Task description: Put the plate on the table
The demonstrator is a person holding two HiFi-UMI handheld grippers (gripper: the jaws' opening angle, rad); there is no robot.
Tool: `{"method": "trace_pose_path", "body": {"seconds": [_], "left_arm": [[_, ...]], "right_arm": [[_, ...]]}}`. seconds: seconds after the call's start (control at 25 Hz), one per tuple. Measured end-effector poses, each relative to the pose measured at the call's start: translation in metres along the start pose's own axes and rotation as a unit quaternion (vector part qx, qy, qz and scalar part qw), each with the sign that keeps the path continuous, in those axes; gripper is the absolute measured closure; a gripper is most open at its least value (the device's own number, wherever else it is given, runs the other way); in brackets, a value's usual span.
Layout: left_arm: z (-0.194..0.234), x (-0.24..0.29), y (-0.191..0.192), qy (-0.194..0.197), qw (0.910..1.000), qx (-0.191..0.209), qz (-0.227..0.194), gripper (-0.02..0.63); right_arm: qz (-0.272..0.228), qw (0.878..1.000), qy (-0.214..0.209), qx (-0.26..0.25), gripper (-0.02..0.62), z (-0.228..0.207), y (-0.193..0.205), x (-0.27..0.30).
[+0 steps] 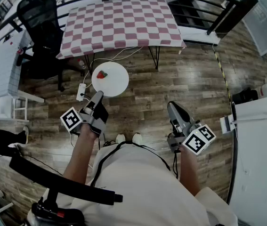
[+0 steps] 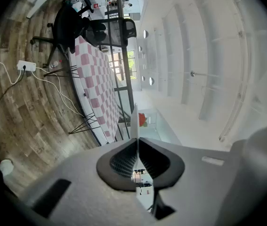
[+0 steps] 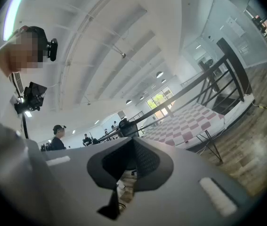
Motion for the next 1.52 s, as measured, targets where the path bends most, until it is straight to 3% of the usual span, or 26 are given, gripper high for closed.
{"method": "trace_pose_path", "body": {"seconds": [0.8,1.52], "left_arm": [[0.010,-0.018,-0.021,0.002,0.9998,-0.017,0.006,0.586],[0.035,-0.063,-0.060,-0.008,0.9992,-0.024,0.030,0.584]], "right_arm": [[0.001,1.000,0.015,-0.010,0.588,0.029,0.008,0.020],[0.035,0.998,0.055,0.005,0.588,0.067,0.065,0.061]]}}
Point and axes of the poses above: the fingertips, and each gripper's own axes: x forward along the fingers, z to its left, y out of its underside, the point moved 7 cm from there along -x, backward along the fingers, and after that the axes turned 9 degrees about -x, right-handed, at the moved point
